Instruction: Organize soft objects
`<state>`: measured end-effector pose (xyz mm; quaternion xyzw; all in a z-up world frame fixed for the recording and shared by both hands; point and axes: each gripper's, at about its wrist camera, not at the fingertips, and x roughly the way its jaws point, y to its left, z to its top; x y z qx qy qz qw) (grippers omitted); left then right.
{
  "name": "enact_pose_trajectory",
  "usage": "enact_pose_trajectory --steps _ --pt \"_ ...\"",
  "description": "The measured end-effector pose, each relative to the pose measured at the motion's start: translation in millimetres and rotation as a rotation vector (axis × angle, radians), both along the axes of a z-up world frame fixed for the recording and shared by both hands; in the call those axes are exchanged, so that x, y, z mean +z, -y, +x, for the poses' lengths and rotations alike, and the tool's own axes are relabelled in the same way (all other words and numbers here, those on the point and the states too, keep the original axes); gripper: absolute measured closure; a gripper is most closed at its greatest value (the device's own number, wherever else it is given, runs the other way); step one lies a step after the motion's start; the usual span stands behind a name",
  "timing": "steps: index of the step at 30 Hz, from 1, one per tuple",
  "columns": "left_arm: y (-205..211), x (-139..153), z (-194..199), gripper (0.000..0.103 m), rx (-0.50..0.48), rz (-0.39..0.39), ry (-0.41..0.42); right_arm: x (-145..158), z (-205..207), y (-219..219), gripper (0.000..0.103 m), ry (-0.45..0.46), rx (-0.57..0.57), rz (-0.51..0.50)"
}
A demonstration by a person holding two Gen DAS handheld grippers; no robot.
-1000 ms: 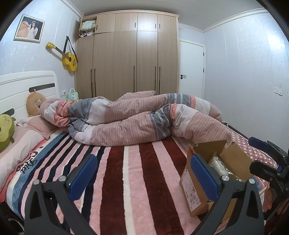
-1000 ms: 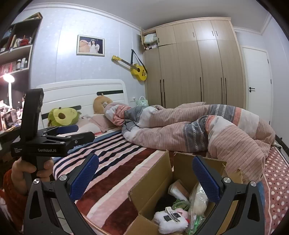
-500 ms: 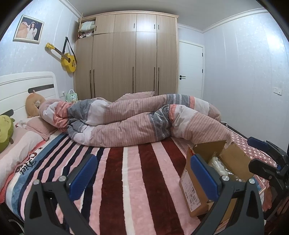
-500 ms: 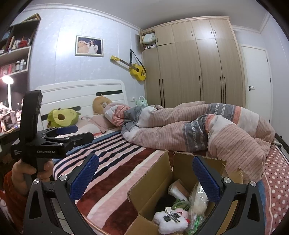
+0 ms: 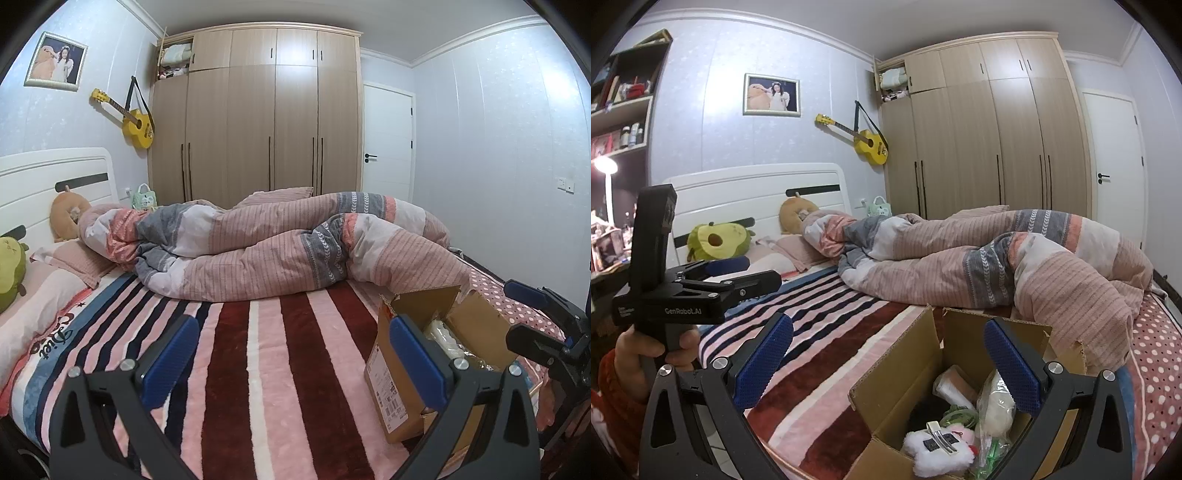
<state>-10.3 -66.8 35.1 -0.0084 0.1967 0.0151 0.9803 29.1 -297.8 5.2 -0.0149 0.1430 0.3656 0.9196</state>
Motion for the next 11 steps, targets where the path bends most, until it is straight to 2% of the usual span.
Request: enact_pose_trajectory --steps 11 --pt "1.4 0.0 -0.5 0.000 -0.004 0.002 0.001 -0.3 -2.4 -1.5 0.000 -0.008 -0.014 0.003"
